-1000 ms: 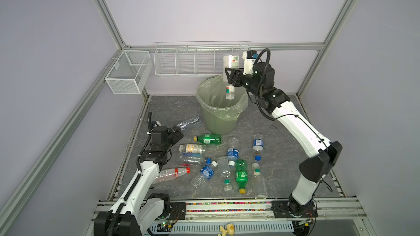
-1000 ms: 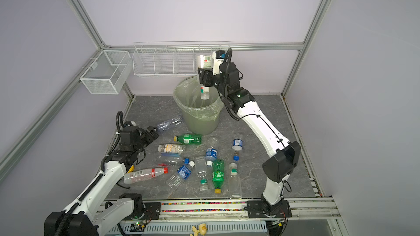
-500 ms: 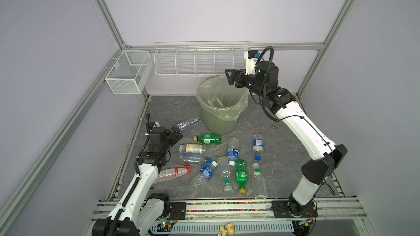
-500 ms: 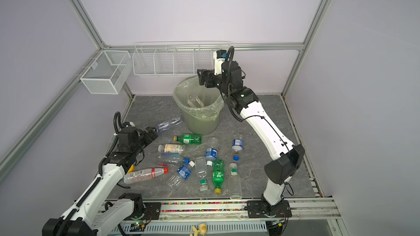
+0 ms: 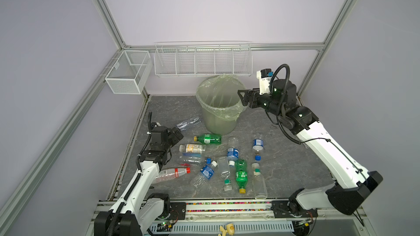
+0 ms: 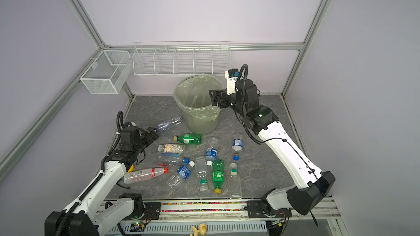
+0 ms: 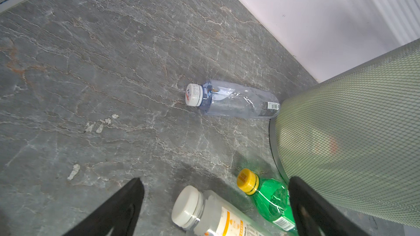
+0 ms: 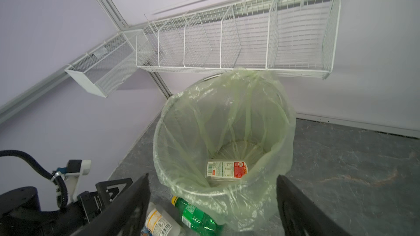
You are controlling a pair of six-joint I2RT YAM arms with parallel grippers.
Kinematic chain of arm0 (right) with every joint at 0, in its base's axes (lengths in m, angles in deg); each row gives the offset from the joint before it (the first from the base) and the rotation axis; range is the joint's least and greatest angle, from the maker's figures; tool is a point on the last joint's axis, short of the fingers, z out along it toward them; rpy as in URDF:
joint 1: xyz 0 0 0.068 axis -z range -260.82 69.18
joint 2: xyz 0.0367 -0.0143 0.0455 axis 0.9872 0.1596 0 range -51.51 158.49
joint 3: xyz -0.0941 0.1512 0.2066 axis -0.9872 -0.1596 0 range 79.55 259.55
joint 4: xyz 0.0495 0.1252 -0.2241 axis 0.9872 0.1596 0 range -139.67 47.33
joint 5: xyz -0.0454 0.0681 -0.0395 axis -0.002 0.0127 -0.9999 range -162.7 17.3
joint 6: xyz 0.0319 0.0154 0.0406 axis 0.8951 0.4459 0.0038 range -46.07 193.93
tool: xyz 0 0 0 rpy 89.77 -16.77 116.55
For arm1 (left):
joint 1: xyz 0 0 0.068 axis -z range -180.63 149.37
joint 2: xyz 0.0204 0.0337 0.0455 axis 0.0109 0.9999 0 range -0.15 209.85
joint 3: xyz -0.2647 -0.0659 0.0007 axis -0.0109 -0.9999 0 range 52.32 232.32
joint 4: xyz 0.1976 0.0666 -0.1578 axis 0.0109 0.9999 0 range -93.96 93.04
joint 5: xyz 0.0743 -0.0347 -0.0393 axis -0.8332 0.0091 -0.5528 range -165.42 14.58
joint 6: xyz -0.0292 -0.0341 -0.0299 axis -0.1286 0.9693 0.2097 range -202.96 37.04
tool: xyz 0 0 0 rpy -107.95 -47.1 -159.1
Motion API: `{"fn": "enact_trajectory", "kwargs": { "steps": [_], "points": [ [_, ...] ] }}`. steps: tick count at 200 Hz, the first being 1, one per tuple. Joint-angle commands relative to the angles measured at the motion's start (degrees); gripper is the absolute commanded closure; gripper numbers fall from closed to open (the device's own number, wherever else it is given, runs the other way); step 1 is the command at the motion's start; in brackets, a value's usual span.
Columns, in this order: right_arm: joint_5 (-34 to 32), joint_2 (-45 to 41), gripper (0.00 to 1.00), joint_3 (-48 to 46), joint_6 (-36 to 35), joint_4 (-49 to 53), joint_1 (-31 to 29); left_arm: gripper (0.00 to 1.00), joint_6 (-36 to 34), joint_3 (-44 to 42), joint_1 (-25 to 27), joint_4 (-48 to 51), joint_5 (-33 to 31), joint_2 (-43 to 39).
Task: Throw the plastic bottles in the bin
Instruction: 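Carry the bottle over the bin and open the right gripper, then draw the right gripper back from the bin while the left arm reaches forward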
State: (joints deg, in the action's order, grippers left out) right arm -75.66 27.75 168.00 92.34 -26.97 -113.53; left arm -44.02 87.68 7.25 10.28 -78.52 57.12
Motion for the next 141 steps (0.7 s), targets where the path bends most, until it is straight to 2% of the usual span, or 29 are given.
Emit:
{"fn": "enact_trajectory", "kwargs": {
  "steps": [1, 49, 141],
  "points": [
    [-1.18, -2.78, 0.12, -4.83, 0.43, 2.75, 0.31, 0.01, 1.09, 1.38, -0.32, -0.03, -0.29, -0.30],
    [0.24, -5.47, 0.12, -13.30, 3.20, 4.30, 0.37, 0.01, 3.77, 3.43, -0.32, 6.32, -3.19, -0.41],
    [-4.60, -9.90, 0.12, -21.83, 4.52, 8.12, 0.35, 0.01, 12.84, 3.46, -0.01, 17.52, -4.80, -6.06]
  ]
}}
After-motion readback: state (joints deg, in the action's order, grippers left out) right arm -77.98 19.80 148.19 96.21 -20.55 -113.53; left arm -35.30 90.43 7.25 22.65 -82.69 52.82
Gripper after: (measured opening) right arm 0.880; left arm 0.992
